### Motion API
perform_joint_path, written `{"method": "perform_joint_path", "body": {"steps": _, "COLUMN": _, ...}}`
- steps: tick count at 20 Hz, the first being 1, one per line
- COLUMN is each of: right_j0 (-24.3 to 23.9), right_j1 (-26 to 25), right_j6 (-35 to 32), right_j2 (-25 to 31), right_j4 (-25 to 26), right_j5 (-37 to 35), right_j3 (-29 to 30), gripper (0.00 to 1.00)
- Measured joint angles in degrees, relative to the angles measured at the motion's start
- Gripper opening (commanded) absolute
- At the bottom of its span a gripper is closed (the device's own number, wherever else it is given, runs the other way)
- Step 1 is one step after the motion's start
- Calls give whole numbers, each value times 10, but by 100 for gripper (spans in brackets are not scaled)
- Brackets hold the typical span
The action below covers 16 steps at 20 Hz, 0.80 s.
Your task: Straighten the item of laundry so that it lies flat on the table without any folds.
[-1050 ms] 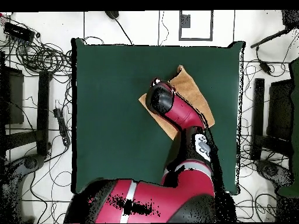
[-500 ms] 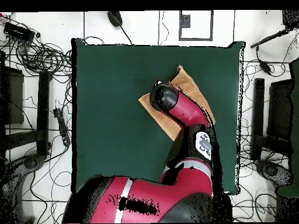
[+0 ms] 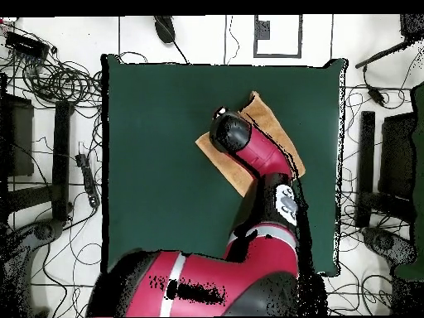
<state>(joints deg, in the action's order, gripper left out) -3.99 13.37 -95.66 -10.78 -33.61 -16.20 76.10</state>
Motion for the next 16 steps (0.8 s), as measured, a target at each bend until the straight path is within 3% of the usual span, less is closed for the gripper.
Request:
{"method": "perform_joint_path", "body": {"steps": 6, "right_j0": 46, "right_j1": -4, "right_j6": -27, "right_j2": 0, "right_j4": -28, "right_j5": 0, "right_j3": -34, "gripper": 0}}
{"method": "perform_joint_path", "body": {"steps": 16, "right_j0": 81, "right_j1": -23, "right_j6": -59, "right_j2": 0, "right_j4": -54, "right_j5": 0, "right_j3": -75, "gripper": 0}}
